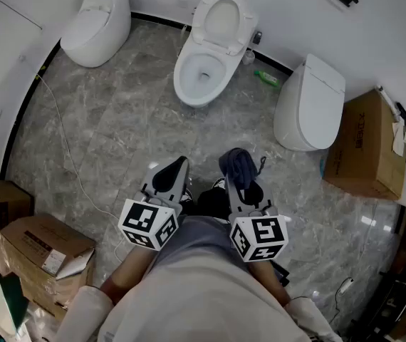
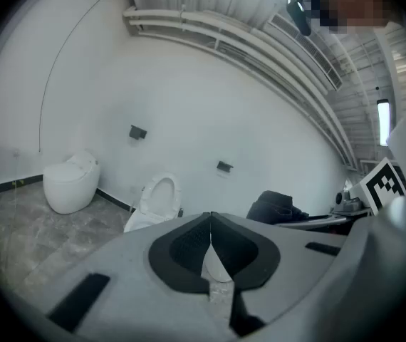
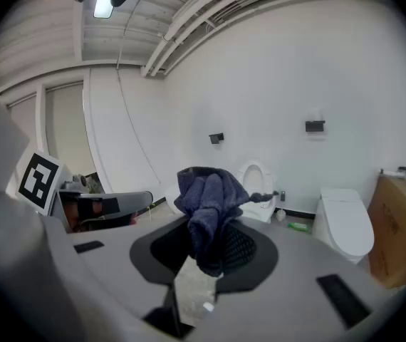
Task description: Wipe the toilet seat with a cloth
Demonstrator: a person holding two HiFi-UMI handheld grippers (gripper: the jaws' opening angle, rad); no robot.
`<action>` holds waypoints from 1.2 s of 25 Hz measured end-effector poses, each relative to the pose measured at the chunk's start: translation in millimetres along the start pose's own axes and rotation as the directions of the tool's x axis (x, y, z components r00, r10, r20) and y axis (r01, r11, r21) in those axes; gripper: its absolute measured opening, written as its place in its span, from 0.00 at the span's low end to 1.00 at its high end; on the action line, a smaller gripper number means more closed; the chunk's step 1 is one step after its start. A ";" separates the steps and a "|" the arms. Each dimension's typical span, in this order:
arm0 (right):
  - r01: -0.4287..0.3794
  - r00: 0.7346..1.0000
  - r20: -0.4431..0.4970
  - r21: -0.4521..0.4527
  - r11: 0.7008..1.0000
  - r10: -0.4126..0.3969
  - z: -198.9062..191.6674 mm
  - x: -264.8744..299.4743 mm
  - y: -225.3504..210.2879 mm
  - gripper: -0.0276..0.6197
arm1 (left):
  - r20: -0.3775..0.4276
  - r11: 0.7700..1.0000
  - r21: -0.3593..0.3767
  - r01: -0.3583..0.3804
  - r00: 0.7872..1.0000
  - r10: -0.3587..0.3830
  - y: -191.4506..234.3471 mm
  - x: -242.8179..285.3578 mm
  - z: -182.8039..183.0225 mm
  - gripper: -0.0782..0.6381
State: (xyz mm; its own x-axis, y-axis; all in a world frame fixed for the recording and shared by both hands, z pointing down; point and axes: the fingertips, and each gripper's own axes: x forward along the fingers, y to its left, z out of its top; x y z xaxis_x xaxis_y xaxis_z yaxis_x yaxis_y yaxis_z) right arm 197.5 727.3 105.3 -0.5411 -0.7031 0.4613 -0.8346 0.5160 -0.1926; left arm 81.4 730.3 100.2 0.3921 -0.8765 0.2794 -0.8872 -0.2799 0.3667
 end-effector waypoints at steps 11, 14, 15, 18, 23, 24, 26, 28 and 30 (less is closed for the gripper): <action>-0.030 0.999 -0.032 0.050 0.998 0.032 7.6 44.1 -20.7 0.17 | -0.057 1.000 -0.014 -0.015 0.998 0.014 14.4 36.2 1.5 0.12; -0.049 0.998 -0.044 0.077 0.996 0.052 15.7 71.0 -31.7 0.17 | -0.058 0.999 -0.023 -0.028 0.998 0.027 29.9 56.5 11.0 0.12; -0.058 0.997 -0.046 0.082 0.995 0.061 20.2 80.3 -34.9 0.17 | -0.053 0.999 -0.030 -0.029 0.998 0.028 35.4 63.8 15.9 0.12; -0.076 0.996 -0.045 0.086 0.993 0.080 38.0 109.5 -47.7 0.17 | -0.051 0.999 -0.032 -0.035 0.998 0.033 51.3 90.7 31.9 0.12; -0.092 0.995 -0.035 0.121 0.988 0.097 71.8 160.6 -80.8 0.17 | -0.072 0.999 0.003 -0.049 0.996 0.049 73.4 145.1 60.4 0.12; -0.092 0.995 -0.033 0.128 0.987 0.097 78.5 170.2 -89.0 0.17 | -0.074 0.999 0.007 -0.052 0.996 0.053 76.3 156.1 66.8 0.12; -0.094 0.995 -0.028 0.138 0.986 0.099 91.2 188.0 -104.9 0.17 | -0.074 0.998 0.013 -0.058 0.996 0.059 81.2 176.2 78.8 0.12; -0.097 0.995 -0.020 0.145 0.985 0.101 102.6 204.8 -118.7 0.17 | -0.071 0.998 0.014 -0.065 0.995 0.066 87.0 194.6 88.7 0.12; -0.101 0.994 -0.015 0.155 0.983 0.104 111.4 220.3 -130.1 0.17 | -0.073 0.997 0.012 -0.074 0.995 0.075 93.5 211.1 95.7 0.12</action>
State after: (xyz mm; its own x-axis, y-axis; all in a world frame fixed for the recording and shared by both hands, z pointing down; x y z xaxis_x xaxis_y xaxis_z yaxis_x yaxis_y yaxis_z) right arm 175.4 450.8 135.4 -0.6236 -0.6382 0.4514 -0.7817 0.5024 -0.3696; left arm 58.0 481.7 108.6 0.3414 -0.8641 0.3698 -0.9166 -0.2191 0.3343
